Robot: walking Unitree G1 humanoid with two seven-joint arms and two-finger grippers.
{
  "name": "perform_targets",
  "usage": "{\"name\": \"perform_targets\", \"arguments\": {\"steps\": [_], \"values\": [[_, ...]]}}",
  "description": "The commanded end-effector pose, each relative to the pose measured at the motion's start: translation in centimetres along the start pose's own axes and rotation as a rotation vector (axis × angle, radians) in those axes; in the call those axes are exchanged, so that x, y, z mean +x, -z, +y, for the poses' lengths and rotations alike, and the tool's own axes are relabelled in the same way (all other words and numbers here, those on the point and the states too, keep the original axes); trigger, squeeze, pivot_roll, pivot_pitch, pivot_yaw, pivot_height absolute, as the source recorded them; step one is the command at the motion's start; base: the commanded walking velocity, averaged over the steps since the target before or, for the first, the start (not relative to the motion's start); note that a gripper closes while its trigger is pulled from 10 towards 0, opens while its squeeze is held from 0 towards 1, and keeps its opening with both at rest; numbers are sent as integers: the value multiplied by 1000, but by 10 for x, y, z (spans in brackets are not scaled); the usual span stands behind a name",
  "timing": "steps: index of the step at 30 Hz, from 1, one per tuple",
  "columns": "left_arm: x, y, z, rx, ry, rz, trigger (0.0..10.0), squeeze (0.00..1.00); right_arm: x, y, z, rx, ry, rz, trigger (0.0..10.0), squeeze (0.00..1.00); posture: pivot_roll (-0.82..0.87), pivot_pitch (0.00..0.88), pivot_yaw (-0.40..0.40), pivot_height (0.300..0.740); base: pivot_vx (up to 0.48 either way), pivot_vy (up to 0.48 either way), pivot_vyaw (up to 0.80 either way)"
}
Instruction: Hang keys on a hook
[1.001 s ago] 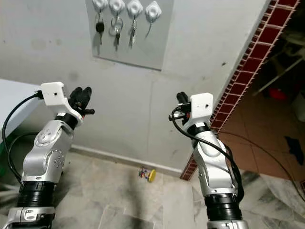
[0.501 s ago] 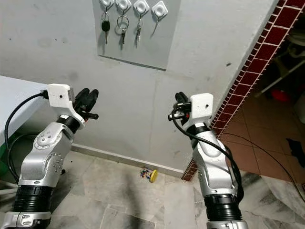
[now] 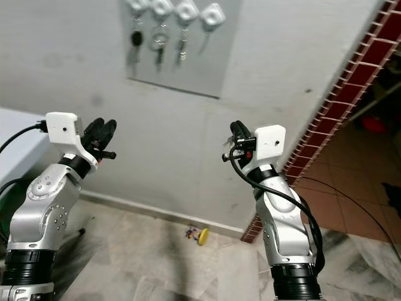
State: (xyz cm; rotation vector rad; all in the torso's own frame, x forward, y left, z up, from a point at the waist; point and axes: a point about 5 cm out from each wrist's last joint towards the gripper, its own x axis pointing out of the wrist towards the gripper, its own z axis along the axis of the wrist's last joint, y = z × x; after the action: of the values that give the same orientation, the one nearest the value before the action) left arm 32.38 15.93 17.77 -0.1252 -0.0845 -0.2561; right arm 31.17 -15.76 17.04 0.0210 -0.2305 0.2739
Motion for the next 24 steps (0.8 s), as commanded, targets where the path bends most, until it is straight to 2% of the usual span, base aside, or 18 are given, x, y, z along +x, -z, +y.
{"name": "perform_targets", "arguments": {"steps": [1,24], "values": [[-1,-5,-1,12,19,-7,10000,0,2,-7,0,6,1,-27,10000,0,-15,18,-78,740,368,0,0],[-2,-7,2,7,-16,-11,10000,0,3,-8,4,5,-31,-23,10000,0,-9,26,-89,740,314,0,0]]}}
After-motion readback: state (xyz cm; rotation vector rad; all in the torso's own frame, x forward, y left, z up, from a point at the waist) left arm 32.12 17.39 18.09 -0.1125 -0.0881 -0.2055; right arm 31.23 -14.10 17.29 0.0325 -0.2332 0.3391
